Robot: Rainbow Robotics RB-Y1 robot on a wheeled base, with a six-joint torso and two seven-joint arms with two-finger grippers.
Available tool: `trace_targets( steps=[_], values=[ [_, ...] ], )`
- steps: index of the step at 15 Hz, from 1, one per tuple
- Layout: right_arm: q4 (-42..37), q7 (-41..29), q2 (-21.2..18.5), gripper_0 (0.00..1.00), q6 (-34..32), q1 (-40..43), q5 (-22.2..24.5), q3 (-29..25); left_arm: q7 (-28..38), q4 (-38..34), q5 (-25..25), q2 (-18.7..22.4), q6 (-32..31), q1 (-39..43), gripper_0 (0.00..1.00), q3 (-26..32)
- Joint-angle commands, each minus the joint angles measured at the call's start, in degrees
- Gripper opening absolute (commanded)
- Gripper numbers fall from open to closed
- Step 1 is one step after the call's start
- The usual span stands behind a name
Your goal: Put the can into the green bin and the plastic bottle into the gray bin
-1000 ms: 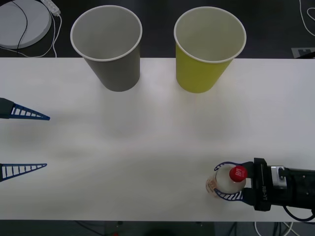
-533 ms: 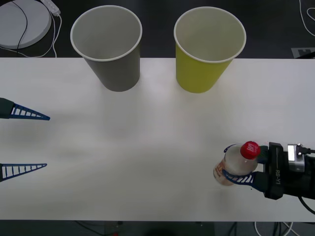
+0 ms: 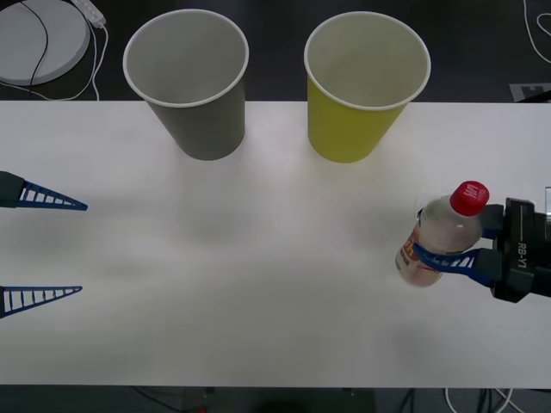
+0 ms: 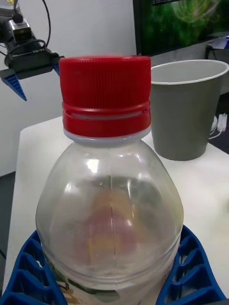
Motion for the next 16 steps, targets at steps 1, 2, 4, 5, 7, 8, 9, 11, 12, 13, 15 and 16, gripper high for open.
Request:
trace_targets(
  steps=[1, 2, 4, 5, 7, 8, 9, 11, 12, 13, 15, 16],
  values=[
    [-5.2, -8.3, -1.6, 0.00, 2.6, 2.3, 2.7, -5.4, 0.0, 0.0, 0.0, 0.0, 0.0, 0.0, 1.00, 0.0],
    [-7.8, -10.8, -2.6, 0.00, 4.0, 3.8, 3.3, -6.8, 0.0, 0.0, 0.0, 0.0, 0.0, 0.0, 1.00, 0.0],
    [-14.0, -17.1, -3.9, 0.00, 7.6, 6.9, 5.9, -10.3, 0.0, 0.0, 0.0, 0.0, 0.0, 0.0, 1.00, 0.0],
    [-17.6, -21.2, -4.1, 0.00, 9.1, 8.2, 8.4, -12.3, 0.0, 0.0, 0.0, 0.0, 0.0, 0.0, 1.00, 0.0],
    [-24.0, -30.9, -4.2, 0.00, 10.3, 8.9, 13.7, -15.0, 0.0, 0.0, 0.0, 0.0, 0.0, 0.0, 1.00, 0.0],
    [-26.7, -35.0, -4.2, 0.00, 10.8, 8.8, 16.1, -15.9, 0.0, 0.0, 0.0, 0.0, 0.0, 0.0, 1.00, 0.0],
    [-29.0, -39.4, -4.1, 0.00, 10.9, 8.1, 18.8, -16.5, 0.0, 0.0, 0.0, 0.0, 0.0, 0.0, 1.00, 0.0],
    [-33.8, -50.2, -4.2, 0.00, 10.9, 5.9, 25.4, -17.2, 0.0, 0.0, 0.0, 0.0, 0.0, 0.0, 1.00, 0.0],
    [-36.2, -56.5, -4.2, 0.00, 10.8, 4.1, 29.8, -17.2, 0.0, 0.0, 0.0, 0.0, 0.0, 0.0, 1.00, 0.0],
    [-38.0, -61.9, -4.4, 0.00, 10.5, 2.3, 33.6, -17.2, 0.0, 0.0, 0.0, 0.0, 0.0, 0.0, 1.00, 0.0],
    [-40.3, -71.5, -4.5, 0.00, 6.7, -2.4, 39.3, -17.1, 0.0, 0.0, 0.0, 0.0, 0.0, 0.0, 1.00, 0.0],
    [-41.2, -77.3, -4.5, 0.00, 3.9, -5.7, 42.3, -16.9, 0.0, 0.0, 0.0, 0.0, 0.0, 0.0, 1.00, 0.0]
  ],
)
